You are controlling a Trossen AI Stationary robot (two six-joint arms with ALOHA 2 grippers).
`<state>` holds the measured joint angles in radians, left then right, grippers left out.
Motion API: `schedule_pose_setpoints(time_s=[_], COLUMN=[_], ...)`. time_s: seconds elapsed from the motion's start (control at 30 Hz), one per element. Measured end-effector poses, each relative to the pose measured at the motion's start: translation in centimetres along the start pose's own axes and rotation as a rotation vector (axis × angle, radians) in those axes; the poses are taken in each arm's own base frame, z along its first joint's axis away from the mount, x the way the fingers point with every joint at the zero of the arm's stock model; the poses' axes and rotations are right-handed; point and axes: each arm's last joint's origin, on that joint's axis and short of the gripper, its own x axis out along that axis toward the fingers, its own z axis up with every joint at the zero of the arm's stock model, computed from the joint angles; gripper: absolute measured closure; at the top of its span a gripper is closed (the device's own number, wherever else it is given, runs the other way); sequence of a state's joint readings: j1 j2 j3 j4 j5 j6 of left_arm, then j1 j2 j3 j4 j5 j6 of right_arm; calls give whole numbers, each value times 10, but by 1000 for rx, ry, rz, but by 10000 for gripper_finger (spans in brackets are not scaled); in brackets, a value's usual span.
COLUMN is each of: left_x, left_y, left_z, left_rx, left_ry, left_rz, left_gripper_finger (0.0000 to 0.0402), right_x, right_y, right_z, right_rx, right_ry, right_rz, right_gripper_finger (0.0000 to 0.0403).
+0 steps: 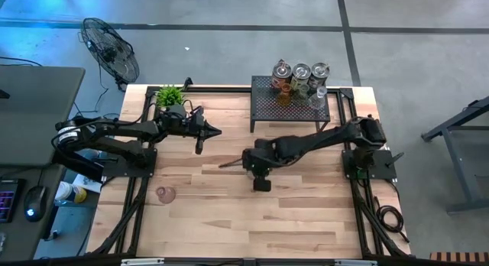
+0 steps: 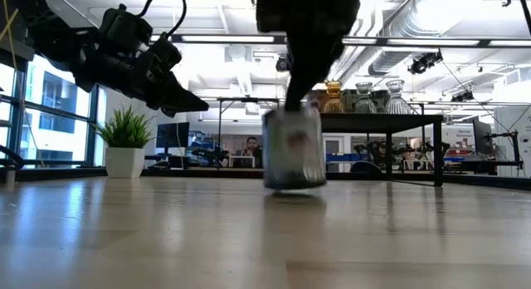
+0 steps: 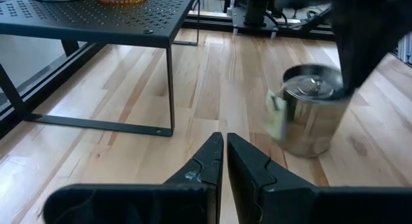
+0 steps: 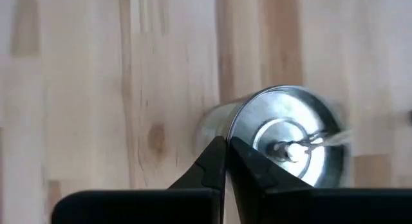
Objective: Pick & Place candle stick holders
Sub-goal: Align the silver scented candle with the other silver scented candles on the shelf
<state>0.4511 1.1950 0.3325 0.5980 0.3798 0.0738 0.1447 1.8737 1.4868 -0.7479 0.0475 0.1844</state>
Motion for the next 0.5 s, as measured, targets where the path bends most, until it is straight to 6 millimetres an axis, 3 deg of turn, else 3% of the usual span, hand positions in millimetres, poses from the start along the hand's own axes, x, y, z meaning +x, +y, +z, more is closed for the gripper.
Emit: schedule_pose_setpoints(time_s=[0.33, 0.5], left_x=[0, 0], left_y=[0, 0], left_z=[0, 0], left_rx=[0, 0], left_ry=[0, -1], left_rz=[-1, -1], left_gripper_finger=[383, 383], right_x=[-53, -52], right_y=[-17, -22], right_z=[7, 8], right_rx=[72, 107], right_ry=[-159, -156], right_rz=[6, 0], right_gripper_finger=[399, 400])
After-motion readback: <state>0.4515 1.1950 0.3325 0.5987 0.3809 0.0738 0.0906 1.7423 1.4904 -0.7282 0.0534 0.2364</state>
